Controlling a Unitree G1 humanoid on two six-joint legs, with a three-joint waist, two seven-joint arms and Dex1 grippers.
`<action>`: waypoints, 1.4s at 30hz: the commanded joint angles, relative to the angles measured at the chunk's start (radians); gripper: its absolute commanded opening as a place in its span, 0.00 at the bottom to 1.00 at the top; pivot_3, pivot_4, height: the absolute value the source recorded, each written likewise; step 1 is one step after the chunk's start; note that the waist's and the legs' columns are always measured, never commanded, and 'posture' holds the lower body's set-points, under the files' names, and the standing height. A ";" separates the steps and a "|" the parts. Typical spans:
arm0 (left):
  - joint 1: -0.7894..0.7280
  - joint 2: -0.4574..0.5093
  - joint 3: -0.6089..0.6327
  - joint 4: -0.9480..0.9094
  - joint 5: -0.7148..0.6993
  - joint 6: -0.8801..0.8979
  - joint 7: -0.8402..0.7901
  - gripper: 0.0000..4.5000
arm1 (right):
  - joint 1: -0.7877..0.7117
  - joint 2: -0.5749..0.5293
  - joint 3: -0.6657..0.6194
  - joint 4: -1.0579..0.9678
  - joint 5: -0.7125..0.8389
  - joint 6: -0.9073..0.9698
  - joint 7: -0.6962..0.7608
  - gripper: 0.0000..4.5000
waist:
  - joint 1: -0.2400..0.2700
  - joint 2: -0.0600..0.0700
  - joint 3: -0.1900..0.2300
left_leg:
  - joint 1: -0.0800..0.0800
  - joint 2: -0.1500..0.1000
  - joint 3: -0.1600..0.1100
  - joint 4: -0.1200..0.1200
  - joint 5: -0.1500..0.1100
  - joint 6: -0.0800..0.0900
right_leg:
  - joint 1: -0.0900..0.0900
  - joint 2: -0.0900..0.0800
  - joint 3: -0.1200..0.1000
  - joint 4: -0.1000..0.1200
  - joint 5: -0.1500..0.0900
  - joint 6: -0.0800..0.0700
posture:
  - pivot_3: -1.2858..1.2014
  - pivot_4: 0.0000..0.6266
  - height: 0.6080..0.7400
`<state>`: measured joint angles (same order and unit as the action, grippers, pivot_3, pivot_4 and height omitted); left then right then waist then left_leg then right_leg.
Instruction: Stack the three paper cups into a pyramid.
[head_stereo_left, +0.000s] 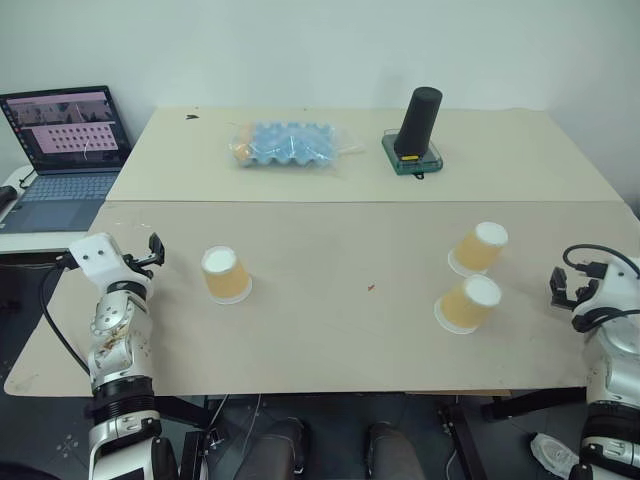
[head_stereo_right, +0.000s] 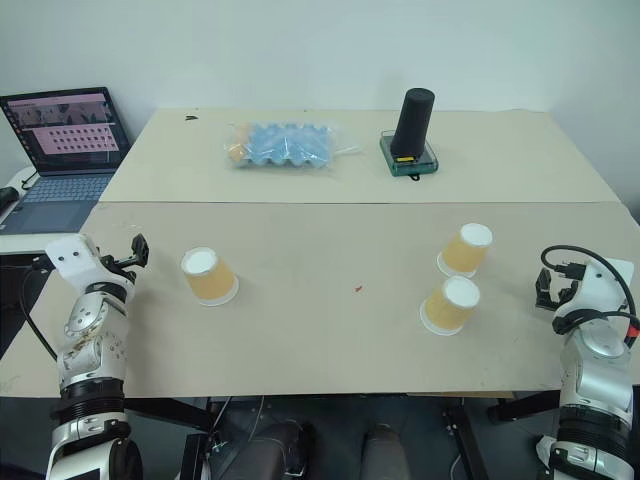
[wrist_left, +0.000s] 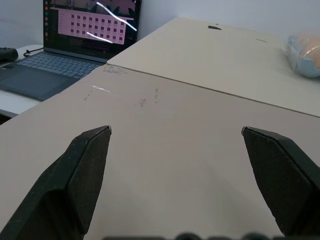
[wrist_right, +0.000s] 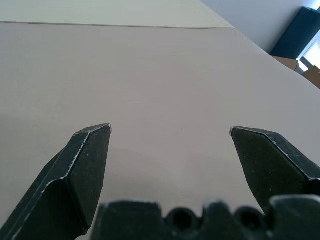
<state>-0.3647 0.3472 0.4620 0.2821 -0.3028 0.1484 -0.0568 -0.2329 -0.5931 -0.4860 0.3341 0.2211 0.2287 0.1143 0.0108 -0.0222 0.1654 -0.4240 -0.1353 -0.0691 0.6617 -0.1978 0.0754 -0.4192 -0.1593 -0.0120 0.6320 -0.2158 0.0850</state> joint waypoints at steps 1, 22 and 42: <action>-0.018 0.016 0.044 -0.055 -0.044 -0.021 0.000 0.99 | -0.020 -0.003 -0.025 -0.022 0.010 -0.014 -0.011 1.00 | 0.000 0.000 0.000 | 0.000 0.000 0.000 0.000 0.000 0.000 | 0.000 0.000 0.000 0.000 0.000 0.000 | 0.52 0.24 0.90; 0.067 0.460 -0.292 -0.860 -0.662 0.571 -0.687 0.99 | 0.027 -0.024 -0.064 -0.054 0.017 -0.019 0.010 1.00 | -0.025 0.010 -0.001 | 0.003 0.003 0.006 -0.002 0.000 0.002 | 0.001 0.009 0.016 0.000 0.003 -0.004 | 0.52 0.24 0.90; -0.026 0.388 -0.369 -0.825 -0.628 0.569 -0.754 0.99 | 0.509 -0.350 -0.153 -0.552 0.444 0.290 0.923 1.00 | -0.022 0.009 0.001 | 0.007 0.011 0.015 -0.002 -0.007 0.003 | 0.001 0.014 0.025 -0.007 0.003 -0.002 | 0.52 0.24 0.90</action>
<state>-0.3611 0.7417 0.0838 -0.5315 -0.9236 0.7211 -0.8174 0.3077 -0.9365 -0.6463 -0.1780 0.6649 0.5171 1.0591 -0.0117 -0.0129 0.1664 -0.4159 -0.1247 -0.0539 0.6601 -0.2045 0.0779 -0.4186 -0.1460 0.0131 0.6248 -0.2136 0.0845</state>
